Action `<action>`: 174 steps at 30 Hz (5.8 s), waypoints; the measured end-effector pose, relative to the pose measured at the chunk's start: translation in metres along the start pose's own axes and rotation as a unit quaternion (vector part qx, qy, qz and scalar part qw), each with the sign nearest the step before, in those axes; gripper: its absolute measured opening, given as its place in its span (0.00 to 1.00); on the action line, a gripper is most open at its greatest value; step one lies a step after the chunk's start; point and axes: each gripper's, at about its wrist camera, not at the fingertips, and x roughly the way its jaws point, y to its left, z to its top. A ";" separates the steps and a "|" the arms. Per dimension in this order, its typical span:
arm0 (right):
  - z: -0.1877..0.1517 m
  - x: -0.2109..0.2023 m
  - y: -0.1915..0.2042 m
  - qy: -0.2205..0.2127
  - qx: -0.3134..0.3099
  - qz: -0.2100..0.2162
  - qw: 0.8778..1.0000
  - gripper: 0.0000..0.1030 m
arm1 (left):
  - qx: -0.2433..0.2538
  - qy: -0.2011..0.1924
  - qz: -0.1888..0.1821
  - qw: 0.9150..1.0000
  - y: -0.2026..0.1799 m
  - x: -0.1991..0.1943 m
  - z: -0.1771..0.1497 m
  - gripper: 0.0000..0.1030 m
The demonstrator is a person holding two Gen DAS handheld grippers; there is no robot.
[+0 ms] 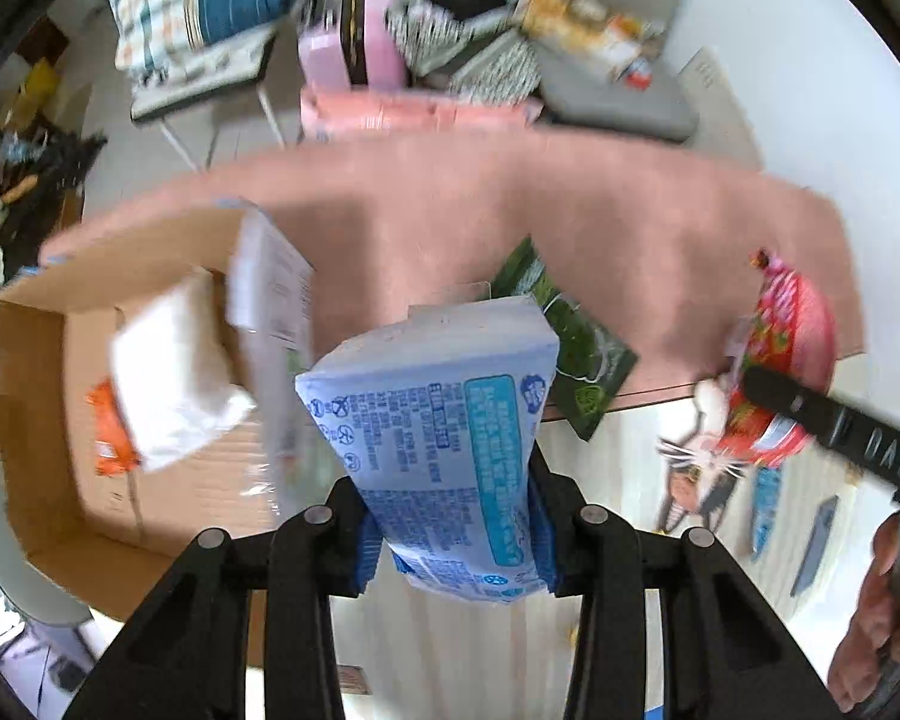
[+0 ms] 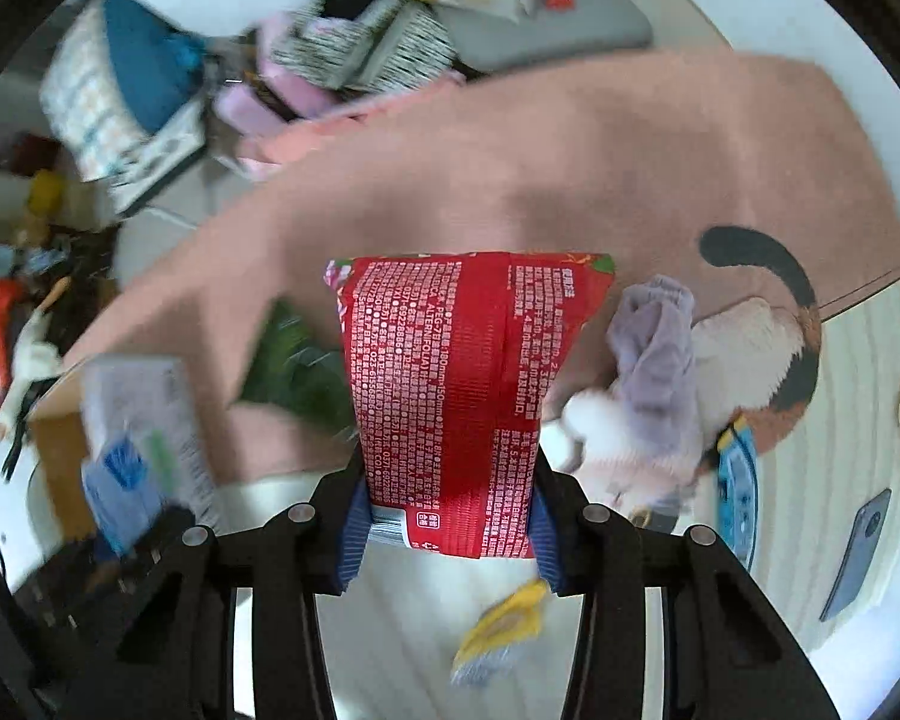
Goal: Organize soft objects
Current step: 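Lower tissue pack and red bag into the box and open both tools, then grasp the green snack bag with left tool while right tool grasps yellow scrub sponge, then place green bag and scrub sponge into the box and open both tools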
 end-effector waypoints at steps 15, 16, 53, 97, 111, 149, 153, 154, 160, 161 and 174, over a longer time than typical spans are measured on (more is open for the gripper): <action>-0.142 -0.007 0.254 0.007 -0.147 0.071 0.987 0.45 | -0.034 -0.031 0.050 0.998 0.222 -0.073 -0.006 0.36; -0.147 0.007 0.271 0.015 -0.152 0.066 0.986 0.45 | -0.043 -0.021 0.057 0.997 0.242 -0.061 -0.003 0.36; -0.162 0.077 0.325 0.031 -0.145 -0.056 0.987 1.00 | -0.057 0.005 0.000 0.998 0.332 -0.033 -0.005 0.98; -0.189 0.064 -0.089 0.048 0.197 0.028 0.979 0.96 | -0.100 0.129 -0.099 0.982 -0.025 0.063 0.037 0.99; -0.179 0.113 -0.066 0.092 0.177 0.032 0.979 0.62 | -0.077 0.155 0.033 0.984 -0.065 0.154 0.097 0.98; -0.201 0.074 0.005 0.057 0.074 -0.011 0.996 0.35 | 0.094 0.019 -0.017 0.995 -0.070 0.011 -0.029 0.33; -0.201 0.026 0.053 0.031 0.038 0.045 0.998 0.35 | 0.079 -0.008 -0.050 0.996 0.005 -0.044 -0.045 0.33; -0.201 0.016 0.068 0.026 0.027 0.059 0.998 0.35 | 0.069 -0.012 -0.052 0.996 0.028 -0.060 -0.052 0.33; -0.186 -0.015 0.175 0.025 -0.042 0.155 0.987 0.35 | 0.003 -0.011 -0.021 1.000 0.164 -0.083 -0.049 0.33; -0.183 -0.013 0.192 0.027 -0.052 0.165 0.984 0.35 | -0.011 -0.006 -0.011 1.000 0.189 -0.079 -0.045 0.33; -0.147 0.107 0.356 0.090 -0.096 0.149 0.980 0.35 | -0.106 0.109 0.006 0.988 0.340 0.004 -0.026 0.33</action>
